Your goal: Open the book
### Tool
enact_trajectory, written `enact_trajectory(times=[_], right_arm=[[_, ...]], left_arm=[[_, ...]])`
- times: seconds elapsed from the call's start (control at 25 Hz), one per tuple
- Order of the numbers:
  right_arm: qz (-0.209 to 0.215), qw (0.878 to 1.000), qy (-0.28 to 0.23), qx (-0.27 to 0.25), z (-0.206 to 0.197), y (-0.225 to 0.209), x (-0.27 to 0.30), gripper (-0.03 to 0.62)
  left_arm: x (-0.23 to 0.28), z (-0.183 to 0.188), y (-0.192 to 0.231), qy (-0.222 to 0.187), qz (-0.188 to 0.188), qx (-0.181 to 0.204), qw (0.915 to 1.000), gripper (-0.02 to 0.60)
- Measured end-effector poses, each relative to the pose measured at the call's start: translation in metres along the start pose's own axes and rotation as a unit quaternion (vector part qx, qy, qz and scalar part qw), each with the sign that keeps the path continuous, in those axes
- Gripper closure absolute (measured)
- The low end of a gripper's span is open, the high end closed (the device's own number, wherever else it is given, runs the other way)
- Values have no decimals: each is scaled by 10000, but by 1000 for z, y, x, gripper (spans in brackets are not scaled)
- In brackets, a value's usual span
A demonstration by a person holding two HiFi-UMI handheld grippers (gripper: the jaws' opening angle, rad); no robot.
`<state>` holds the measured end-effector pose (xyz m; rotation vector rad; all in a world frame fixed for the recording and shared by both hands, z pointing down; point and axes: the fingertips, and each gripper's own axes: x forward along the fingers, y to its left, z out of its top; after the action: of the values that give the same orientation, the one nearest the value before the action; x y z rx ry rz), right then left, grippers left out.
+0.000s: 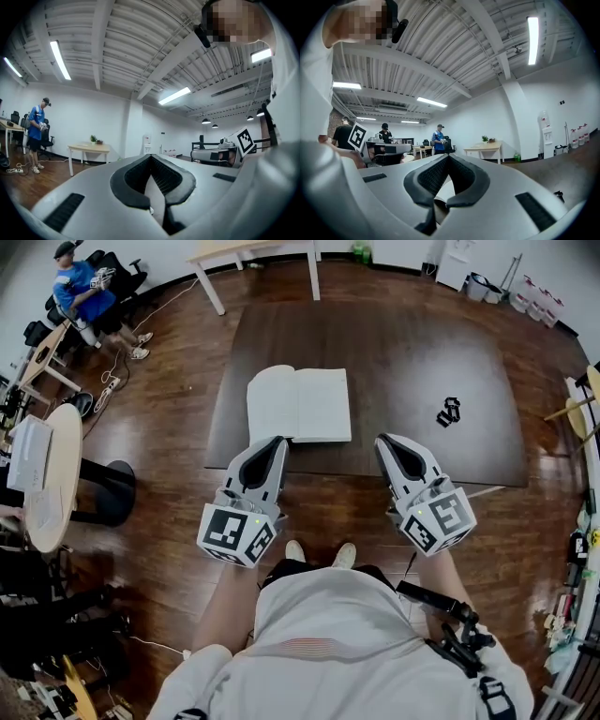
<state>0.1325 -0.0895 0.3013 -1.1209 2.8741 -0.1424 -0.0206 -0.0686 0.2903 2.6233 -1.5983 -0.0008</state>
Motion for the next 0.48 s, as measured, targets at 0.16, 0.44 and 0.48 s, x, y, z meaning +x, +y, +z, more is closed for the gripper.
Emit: enact_trajectory(times=[0.16,0.44,0.48], right_arm=[[-39,9999,19,-123,5,5,0,594],[-96,9998,100,-167,-1,13,6,594],[-90,9998,121,-154,-2,15,7,594]], left_arm=[[0,5,0,-43,-41,32,10000,572],[-2,-3,6,68,-169,29,9998,572],[-3,-6,8,110,-200,15,9997,572]])
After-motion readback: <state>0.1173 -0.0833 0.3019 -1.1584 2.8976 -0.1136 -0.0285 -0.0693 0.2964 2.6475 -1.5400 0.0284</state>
